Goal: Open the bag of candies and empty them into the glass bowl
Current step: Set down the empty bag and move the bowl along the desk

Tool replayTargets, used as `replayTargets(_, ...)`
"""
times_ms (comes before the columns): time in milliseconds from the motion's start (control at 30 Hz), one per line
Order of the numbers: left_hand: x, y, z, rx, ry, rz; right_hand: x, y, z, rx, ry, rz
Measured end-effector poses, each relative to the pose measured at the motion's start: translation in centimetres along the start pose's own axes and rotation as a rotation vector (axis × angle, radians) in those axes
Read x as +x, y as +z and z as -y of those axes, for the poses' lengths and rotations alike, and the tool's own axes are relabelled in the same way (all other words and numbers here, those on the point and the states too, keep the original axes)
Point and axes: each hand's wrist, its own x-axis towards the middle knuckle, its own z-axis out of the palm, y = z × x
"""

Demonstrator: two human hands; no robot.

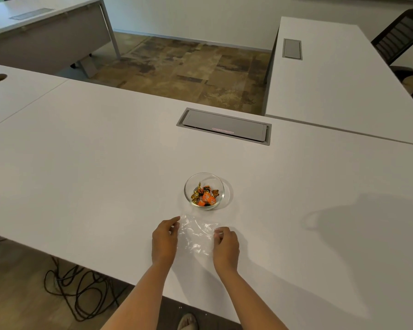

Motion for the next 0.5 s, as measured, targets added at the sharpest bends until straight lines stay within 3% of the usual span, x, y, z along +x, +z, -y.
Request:
replayTargets(233,0.13,0.11,0.04,0.102,0.038,-0.013,-0.04,0.02,-0.06,-0.09,-0.027,0.012)
replayTargets(500,0.05,-0.14,-0.48,0.063,0.021,-0.055,0.09,-0.78,-0.3,-0.193,-0.076,-0.045)
